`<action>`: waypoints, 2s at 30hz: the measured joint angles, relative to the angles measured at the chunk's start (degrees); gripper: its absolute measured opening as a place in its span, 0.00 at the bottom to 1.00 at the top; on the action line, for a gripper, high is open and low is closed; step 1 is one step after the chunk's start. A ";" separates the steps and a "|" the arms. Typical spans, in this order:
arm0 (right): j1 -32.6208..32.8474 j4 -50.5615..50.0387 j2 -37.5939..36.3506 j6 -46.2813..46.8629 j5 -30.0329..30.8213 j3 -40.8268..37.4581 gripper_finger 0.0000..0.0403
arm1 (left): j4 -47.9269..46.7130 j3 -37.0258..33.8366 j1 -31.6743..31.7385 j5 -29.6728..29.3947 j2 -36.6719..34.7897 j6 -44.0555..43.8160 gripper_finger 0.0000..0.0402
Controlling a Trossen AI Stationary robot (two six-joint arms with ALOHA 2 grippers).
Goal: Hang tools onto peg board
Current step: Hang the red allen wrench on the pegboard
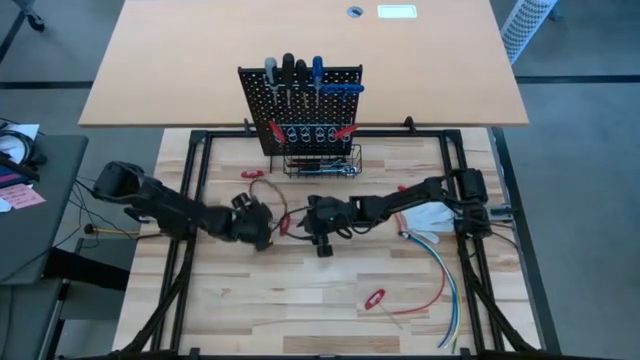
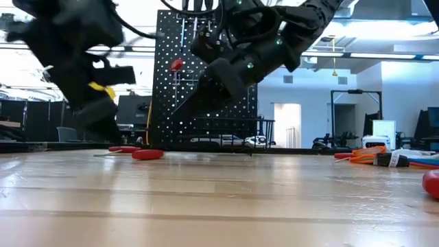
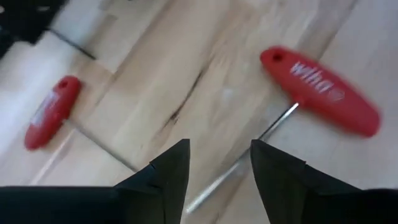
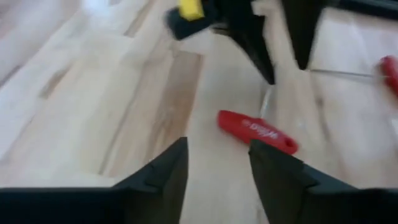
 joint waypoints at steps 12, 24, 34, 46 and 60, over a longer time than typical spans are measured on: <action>-0.04 -5.14 0.00 0.38 -4.81 0.00 0.54 | 9.91 0.00 17.32 32.28 0.01 36.62 0.26; 0.47 -5.67 0.00 -0.08 -4.81 0.00 0.53 | 16.56 -3.85 19.51 38.57 4.95 36.58 0.01; -0.25 -2.20 0.00 9.68 2.88 -1.25 0.53 | 18.70 -4.84 3.03 7.49 -1.31 24.15 0.00; 0.01 17.01 0.03 15.49 -0.56 -3.34 0.53 | 36.58 -4.13 -12.60 -24.79 0.04 27.73 0.00; -0.40 18.82 -0.70 19.48 4.83 -3.34 0.26 | 36.27 -2.22 -16.21 -30.98 1.99 30.37 0.00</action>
